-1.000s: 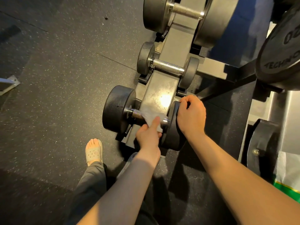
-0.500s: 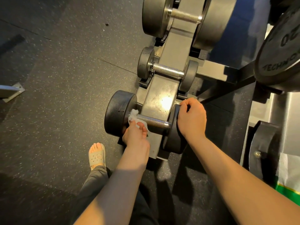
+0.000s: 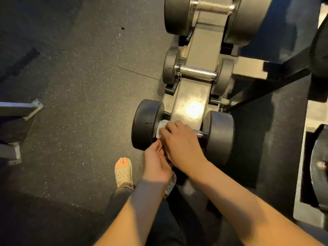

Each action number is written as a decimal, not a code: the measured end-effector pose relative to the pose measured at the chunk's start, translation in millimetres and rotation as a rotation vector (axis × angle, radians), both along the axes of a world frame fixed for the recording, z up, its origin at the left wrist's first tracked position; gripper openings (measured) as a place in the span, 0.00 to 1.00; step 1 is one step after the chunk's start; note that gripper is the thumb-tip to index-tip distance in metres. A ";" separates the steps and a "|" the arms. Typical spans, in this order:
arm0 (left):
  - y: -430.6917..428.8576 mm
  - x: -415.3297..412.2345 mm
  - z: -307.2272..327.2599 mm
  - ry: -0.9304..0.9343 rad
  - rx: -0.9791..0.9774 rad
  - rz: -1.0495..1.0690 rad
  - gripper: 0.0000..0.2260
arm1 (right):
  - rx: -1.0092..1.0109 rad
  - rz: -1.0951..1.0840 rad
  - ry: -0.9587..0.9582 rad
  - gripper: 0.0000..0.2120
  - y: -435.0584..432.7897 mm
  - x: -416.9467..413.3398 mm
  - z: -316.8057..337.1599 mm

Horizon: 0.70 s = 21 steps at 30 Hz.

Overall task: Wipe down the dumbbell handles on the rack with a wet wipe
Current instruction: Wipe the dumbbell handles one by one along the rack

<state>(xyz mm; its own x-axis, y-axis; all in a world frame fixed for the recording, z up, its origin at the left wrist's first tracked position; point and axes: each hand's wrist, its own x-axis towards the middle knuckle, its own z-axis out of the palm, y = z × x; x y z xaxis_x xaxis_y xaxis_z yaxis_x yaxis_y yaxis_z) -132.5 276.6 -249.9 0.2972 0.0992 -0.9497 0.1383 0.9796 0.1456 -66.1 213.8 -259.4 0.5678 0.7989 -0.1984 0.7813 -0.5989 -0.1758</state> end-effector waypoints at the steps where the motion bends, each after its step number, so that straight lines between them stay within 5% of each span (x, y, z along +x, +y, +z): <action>1: 3.9 -3.6 0.3 0.003 0.031 -0.059 0.15 | 0.006 0.000 -0.007 0.13 2.1 3.3 -3.2; 5: 15.1 -21.3 5.0 0.046 0.090 -0.335 0.16 | 0.028 -0.051 0.055 0.08 11.7 22.3 -7.9; 10: 57.5 -40.6 7.3 0.145 0.392 -0.714 0.11 | 0.034 -0.383 0.218 0.06 38.5 30.2 -12.8; 16: 114.1 -26.0 -1.6 0.133 1.003 -0.863 0.10 | -0.264 -0.630 0.741 0.04 66.8 73.6 -29.8; 19: 120.0 8.9 -4.1 0.045 1.229 -0.892 0.05 | -0.165 -0.548 0.611 0.08 54.9 49.5 -21.8; 21: 118.0 37.9 -9.7 -0.028 1.366 -1.031 0.12 | -0.065 -0.412 0.345 0.10 37.5 19.0 -15.7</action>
<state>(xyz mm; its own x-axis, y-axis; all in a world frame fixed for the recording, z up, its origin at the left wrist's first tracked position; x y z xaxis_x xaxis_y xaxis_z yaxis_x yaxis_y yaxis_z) -94.6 394.6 -259.6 0.7680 0.5440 -0.3380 0.5684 -0.3357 0.7512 -47.0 251.3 -275.1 0.7247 0.5040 -0.4699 0.3832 -0.8615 -0.3330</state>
